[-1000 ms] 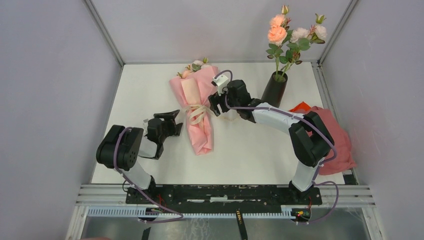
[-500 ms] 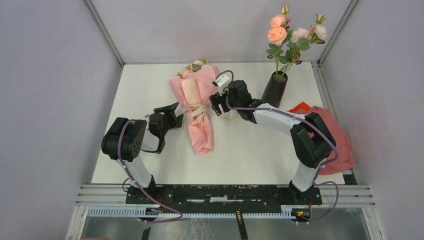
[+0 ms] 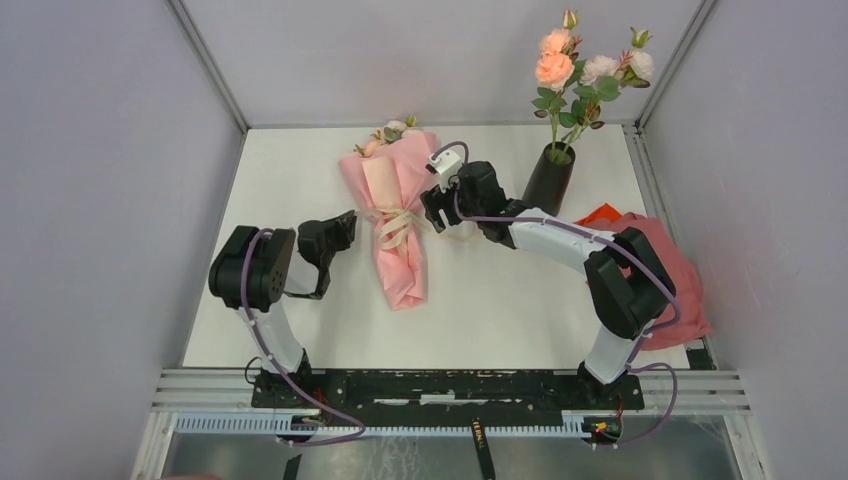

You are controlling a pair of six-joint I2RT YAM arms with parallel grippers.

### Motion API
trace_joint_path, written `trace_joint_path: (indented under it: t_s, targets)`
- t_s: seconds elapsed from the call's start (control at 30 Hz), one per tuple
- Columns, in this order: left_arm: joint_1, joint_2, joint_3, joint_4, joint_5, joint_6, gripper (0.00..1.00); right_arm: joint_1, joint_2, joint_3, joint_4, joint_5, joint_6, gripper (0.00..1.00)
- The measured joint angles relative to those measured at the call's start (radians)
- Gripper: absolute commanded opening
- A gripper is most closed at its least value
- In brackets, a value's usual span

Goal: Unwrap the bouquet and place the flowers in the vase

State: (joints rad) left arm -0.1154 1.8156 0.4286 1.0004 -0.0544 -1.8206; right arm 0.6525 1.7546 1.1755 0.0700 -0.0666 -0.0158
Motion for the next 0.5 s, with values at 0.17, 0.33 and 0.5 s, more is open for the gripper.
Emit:
trace_joint_path:
  t_s: [0.17,0.33,0.5]
  targets:
    - [0.018,0.111,0.026,0.08,0.038,-0.002,0.02,0.0,-0.002,-0.002,0.0,0.0,-0.001,0.8]
    - [0.033,0.151,0.031,0.164,0.084,-0.001,0.02,0.0,-0.002,-0.002,0.0,0.007,-0.001,0.8]
    - [0.041,0.151,0.03,0.178,0.134,-0.003,0.84,0.0,-0.002,-0.002,0.0,0.007,-0.001,0.8]
